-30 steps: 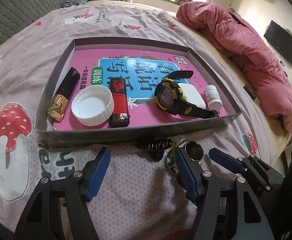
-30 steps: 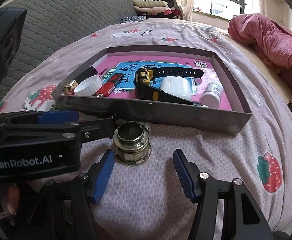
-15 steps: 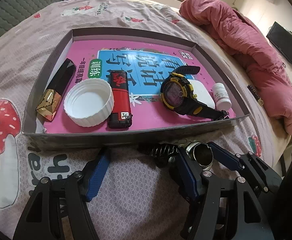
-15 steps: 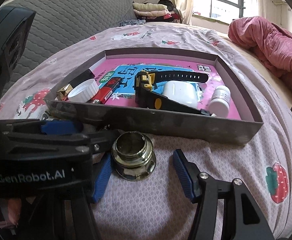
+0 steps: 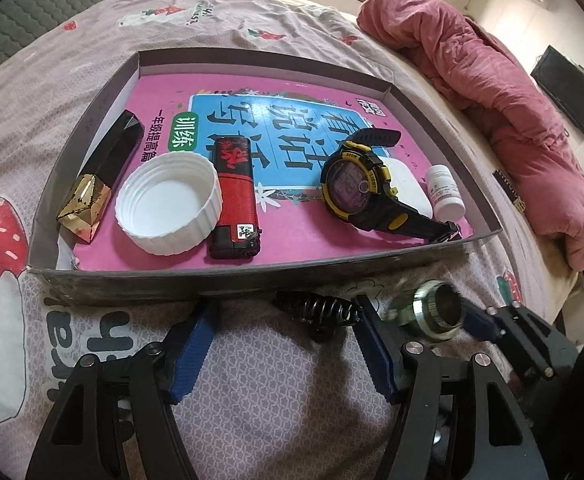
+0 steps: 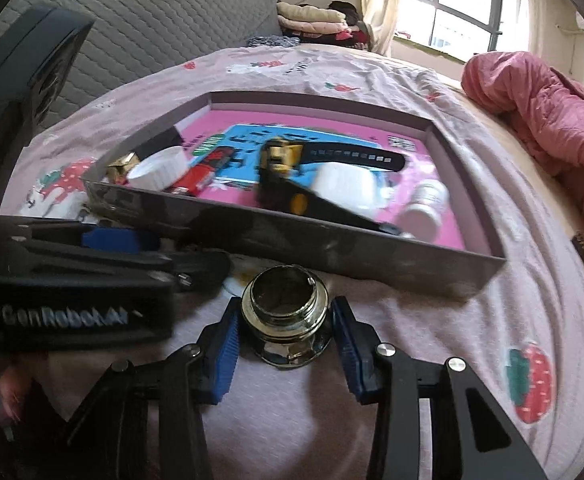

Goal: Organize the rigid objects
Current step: 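Close the right gripper on the brass fitting while the left gripper closes on the black coiled cord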

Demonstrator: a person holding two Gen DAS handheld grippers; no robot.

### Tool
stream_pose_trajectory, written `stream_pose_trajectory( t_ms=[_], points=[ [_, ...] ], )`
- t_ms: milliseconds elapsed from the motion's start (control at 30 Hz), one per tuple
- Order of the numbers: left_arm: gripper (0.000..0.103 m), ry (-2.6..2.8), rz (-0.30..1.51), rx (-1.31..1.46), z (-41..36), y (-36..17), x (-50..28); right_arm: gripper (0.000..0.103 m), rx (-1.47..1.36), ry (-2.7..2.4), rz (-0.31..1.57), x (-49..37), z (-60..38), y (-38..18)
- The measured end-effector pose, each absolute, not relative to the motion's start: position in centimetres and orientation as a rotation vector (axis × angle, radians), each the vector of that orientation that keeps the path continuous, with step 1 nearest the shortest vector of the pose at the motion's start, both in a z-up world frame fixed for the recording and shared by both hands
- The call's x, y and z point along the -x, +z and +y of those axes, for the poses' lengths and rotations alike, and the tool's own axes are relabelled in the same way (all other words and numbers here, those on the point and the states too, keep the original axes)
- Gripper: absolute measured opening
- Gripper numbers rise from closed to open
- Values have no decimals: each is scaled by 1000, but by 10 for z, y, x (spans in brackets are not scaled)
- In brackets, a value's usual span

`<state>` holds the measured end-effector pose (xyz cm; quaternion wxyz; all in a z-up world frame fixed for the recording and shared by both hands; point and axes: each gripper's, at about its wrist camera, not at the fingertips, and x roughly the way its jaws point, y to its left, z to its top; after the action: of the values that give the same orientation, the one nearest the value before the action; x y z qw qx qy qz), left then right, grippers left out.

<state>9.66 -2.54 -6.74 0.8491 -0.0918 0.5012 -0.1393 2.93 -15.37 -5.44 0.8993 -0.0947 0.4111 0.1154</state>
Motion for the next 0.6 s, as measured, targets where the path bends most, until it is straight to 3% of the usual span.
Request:
stream_pose_trajectory(
  t_ms=[333,600],
  points=[
    [37,-256,1059,225,-18,-66,-95,44,107,183,837,-32,-181,-39],
    [37,-274,1015,208,-16,-51,-84,44,111,215,810,-24,-177,-29]
  ],
)
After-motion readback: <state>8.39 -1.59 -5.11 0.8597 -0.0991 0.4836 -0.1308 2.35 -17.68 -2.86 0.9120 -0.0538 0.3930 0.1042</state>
